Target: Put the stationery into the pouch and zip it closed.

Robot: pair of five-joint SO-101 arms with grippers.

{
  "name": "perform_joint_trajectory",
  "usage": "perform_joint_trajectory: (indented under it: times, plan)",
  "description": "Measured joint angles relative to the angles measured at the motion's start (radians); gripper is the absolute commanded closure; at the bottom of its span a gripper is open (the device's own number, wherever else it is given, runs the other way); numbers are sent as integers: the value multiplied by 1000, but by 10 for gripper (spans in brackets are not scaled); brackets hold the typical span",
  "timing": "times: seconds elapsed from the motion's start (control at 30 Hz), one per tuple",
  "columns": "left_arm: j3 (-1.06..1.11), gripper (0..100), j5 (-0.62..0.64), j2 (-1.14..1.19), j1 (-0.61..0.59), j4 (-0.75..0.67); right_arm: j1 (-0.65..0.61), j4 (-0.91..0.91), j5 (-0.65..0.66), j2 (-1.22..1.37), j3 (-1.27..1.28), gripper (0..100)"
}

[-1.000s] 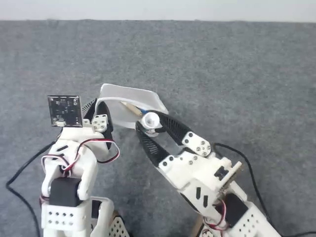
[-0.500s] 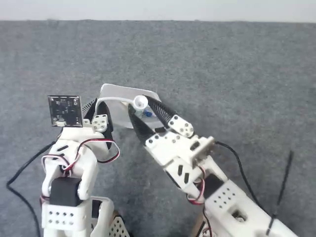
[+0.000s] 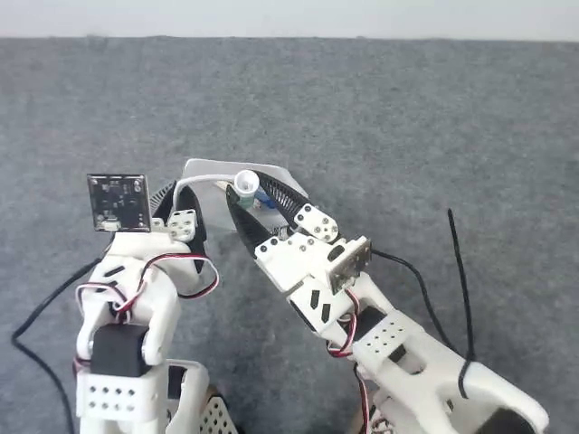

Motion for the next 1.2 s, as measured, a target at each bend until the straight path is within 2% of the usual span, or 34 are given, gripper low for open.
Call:
perform_joint_trajectory:
  times: [0.07,0.37,0.9,1.2]
  plan:
    - [0,986,0,2,-9,0,-2,3,-2,2,0,809]
    - [2,986,0,2,-35,0,-2,250,-89,-132,-20,836]
    - [2,986,0,2,-48,0,0,1008,-95,-723,-18,839]
    - [2,986,2,2,-110,0,0,1151,-95,-821,-18,839]
